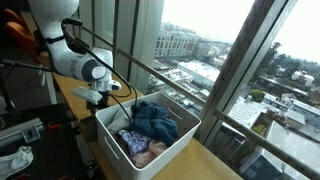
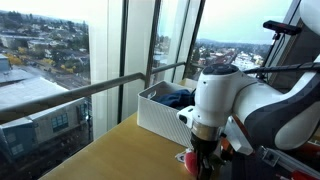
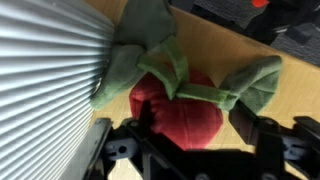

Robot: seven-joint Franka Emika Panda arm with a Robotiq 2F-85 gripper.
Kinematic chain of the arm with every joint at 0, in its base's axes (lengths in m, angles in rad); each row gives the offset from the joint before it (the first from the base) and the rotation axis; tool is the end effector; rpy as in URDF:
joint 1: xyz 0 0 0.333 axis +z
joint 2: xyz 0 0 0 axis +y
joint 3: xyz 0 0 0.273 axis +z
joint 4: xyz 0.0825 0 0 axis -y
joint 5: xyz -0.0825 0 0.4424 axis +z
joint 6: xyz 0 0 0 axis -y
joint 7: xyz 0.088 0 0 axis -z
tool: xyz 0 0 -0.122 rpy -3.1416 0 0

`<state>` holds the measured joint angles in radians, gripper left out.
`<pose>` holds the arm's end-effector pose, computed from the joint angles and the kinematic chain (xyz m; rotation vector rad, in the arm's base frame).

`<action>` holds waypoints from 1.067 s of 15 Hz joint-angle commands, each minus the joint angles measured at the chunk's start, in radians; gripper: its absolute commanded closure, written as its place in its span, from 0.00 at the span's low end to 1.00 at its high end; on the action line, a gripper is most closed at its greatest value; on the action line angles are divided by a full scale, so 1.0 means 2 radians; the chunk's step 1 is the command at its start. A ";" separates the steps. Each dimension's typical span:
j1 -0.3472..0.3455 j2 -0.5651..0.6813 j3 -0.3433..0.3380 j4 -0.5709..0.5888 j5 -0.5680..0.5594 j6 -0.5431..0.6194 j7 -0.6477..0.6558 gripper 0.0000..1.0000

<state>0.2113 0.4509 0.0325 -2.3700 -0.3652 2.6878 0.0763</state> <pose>0.4634 0.1277 0.0161 2.9004 0.7474 -0.1611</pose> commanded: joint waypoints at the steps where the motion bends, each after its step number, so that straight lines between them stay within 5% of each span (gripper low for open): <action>1: 0.002 0.008 -0.006 0.006 0.003 0.013 -0.009 0.50; 8: 0.008 -0.038 0.010 0.014 0.010 -0.002 -0.014 0.98; 16: -0.006 -0.184 0.011 0.017 -0.006 -0.056 -0.020 0.96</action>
<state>0.2262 0.2070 0.0569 -2.3234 -0.3670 2.6354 0.0652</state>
